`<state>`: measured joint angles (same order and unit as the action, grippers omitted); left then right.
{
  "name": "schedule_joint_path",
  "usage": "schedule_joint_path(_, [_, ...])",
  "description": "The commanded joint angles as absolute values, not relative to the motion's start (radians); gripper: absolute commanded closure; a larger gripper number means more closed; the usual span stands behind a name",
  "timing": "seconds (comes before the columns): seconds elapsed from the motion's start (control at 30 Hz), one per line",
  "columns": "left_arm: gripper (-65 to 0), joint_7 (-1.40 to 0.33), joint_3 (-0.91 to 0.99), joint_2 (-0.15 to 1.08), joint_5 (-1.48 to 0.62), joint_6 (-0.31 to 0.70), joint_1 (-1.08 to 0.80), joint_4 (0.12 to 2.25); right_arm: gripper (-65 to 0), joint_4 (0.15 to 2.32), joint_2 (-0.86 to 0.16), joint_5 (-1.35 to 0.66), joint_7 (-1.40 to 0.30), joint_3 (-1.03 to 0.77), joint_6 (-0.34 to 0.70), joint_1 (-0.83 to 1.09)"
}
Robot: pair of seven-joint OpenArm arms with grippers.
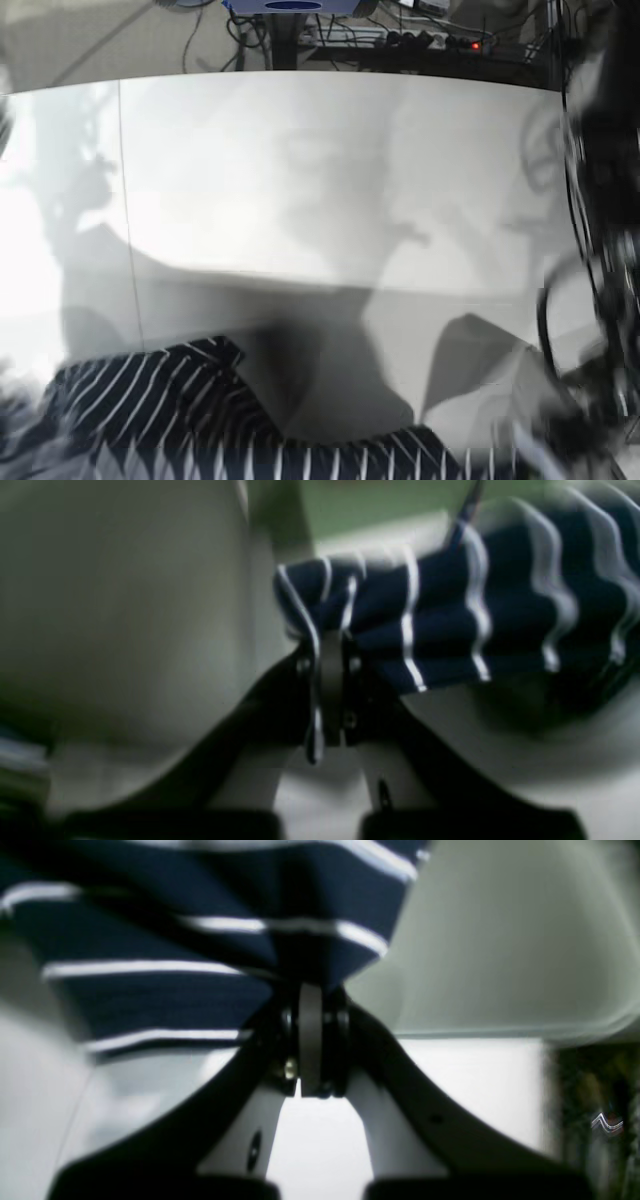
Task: Layout the t-shirt on the table in an organized manner, then fold the t-shirt properly
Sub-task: 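Swing the held shirt up and lay it flat across the table, then release the shirt edge and regrasp it with both grippers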
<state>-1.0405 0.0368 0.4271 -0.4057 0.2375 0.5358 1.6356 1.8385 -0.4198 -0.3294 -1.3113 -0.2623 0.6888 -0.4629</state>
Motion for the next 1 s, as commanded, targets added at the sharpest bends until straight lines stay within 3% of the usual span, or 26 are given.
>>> schedule_joint_path(0.0, [0.0, -1.003, 0.058, 0.46, -0.398, 0.228, 0.512, 1.684, -0.6, 1.851, -0.424, -0.321, -1.288, -0.289, 0.698, -0.417])
schedule_joint_path(0.2, [0.0, -0.998, 0.12, 0.483, -0.397, 0.223, 0.143, 1.741, -0.6, 1.779, -0.302, -0.317, -1.144, -0.302, 0.698, -0.082])
schedule_joint_path(0.4, [0.0, -0.891, 0.206, 0.486, -0.39, 0.223, -0.079, 1.736, -0.6, 1.771, -0.229, -0.315, -1.136, -0.308, 0.698, 0.065])
schedule_joint_path(0.7, [0.0, -0.8, 0.213, 0.381, -0.14, 0.228, -0.306, 1.727, -0.6, 1.83, -0.179, -0.317, -1.179, -0.367, 0.698, 0.237])
schedule_joint_path(0.97, [0.0, -0.776, 0.213, 0.331, -0.033, 0.228, -0.364, 1.725, -0.6, 1.831, -0.165, -0.317, -1.178, -0.371, 0.698, 0.314])
